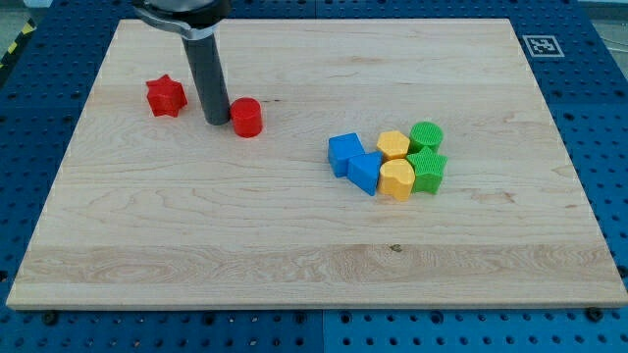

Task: Push the red circle into the blue cube

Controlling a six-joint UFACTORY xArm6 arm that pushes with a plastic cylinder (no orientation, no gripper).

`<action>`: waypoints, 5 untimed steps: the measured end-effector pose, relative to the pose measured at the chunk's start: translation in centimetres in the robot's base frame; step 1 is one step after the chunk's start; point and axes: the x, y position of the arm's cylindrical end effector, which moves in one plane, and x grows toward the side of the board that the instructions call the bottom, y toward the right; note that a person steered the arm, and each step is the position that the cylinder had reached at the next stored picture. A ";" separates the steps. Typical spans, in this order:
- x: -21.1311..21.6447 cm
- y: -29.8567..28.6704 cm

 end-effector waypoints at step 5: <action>0.2 7.2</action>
